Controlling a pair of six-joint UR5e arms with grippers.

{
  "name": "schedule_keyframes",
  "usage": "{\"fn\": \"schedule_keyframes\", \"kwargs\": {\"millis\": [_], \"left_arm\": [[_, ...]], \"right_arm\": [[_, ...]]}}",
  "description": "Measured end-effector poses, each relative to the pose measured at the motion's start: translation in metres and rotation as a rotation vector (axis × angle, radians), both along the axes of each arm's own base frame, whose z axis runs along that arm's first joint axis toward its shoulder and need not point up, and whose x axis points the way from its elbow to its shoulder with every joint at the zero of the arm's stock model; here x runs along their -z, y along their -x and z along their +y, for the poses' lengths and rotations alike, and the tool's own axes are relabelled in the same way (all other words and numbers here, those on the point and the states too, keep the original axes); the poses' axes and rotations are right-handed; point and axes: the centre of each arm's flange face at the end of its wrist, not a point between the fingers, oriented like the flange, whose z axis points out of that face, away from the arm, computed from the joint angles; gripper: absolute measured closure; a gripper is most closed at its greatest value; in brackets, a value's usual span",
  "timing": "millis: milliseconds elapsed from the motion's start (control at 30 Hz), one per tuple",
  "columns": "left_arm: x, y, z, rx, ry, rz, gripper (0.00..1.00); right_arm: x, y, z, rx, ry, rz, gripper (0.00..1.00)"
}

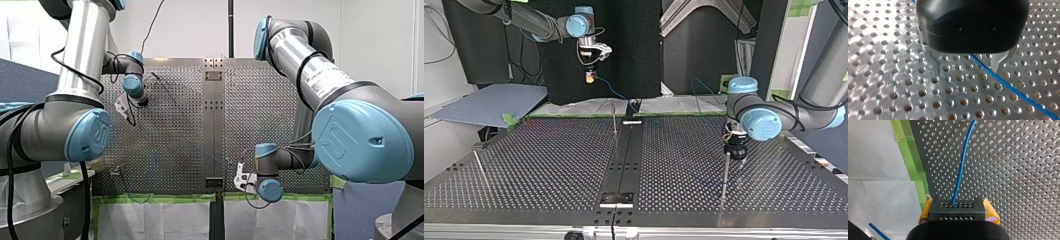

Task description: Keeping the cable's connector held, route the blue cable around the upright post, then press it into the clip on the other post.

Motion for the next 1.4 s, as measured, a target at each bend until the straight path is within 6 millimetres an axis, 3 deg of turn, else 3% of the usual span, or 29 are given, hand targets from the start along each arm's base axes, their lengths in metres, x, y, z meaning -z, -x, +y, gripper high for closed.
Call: {"fn": "schedule_keyframes", "kwargs": {"millis": [233,433,933,1167,1400], "left_arm": [[0.018,0.003,0.020,-0.025,0.065,-0.003,0.02],[0.032,0.007,0.025,-0.020,0.118,-0.018,0.02],[0.032,0.010,0.011,0.068,0.245,-0.038,0.02],[0.034,0.021,0.009,0.089,0.272,-0.044,0.02],[0.022,0.034,0.007,0.109,0.313,-0.086,0.02]], "right_arm": [[0.000,0.000,0.000,0.000,0.003,-0.002,1.00],[0.000,-0.001,0.000,-0.003,0.004,-0.003,1.00],[0.000,-0.001,0.000,-0.008,0.003,-0.003,1.00],[0.000,-0.001,0.000,-0.008,0.004,-0.004,1.00],[-0.001,-0.001,-0.001,-0.008,0.007,-0.006,1.00]]}}
